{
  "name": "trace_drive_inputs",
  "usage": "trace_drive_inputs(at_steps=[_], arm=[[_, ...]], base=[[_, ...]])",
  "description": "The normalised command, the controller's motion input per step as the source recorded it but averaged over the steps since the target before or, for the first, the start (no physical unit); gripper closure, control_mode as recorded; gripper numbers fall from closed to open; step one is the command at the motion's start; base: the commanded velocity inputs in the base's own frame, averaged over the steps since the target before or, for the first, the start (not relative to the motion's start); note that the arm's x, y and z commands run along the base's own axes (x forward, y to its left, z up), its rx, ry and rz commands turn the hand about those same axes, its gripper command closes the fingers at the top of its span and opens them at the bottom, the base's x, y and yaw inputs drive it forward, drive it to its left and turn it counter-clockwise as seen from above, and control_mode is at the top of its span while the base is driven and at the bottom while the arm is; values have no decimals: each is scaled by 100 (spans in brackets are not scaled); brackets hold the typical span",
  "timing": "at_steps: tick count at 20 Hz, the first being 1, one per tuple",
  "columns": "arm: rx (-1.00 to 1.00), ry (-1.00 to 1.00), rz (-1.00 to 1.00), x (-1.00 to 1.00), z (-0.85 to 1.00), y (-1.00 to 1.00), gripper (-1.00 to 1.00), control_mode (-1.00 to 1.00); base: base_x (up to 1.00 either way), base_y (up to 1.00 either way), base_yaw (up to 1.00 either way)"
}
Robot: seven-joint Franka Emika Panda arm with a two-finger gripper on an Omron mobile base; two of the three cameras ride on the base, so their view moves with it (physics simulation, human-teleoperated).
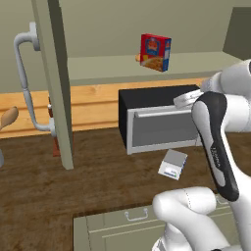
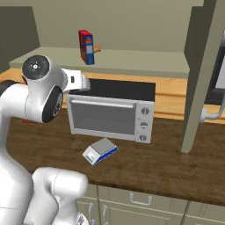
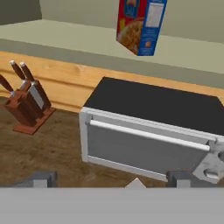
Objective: Pick the boxed food and place it on the digital scale for weighing, and close the cabinet.
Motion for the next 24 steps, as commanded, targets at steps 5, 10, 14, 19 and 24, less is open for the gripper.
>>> trace_drive_inputs(at_steps=[5, 10, 14, 19, 24], arm=[[15, -49, 12, -5, 64, -17, -100, -100], [21, -47, 7, 0, 28, -14, -100, -100], [11, -30, 3, 11, 24, -5, -100, -100], [7, -9, 1, 16, 47, -2, -100, -100], [7, 1, 5, 12, 35, -4, -100, -100]], base=[[0, 0, 0], [0, 0, 0], [0, 0, 0], [0, 0, 0], [0, 0, 0]])
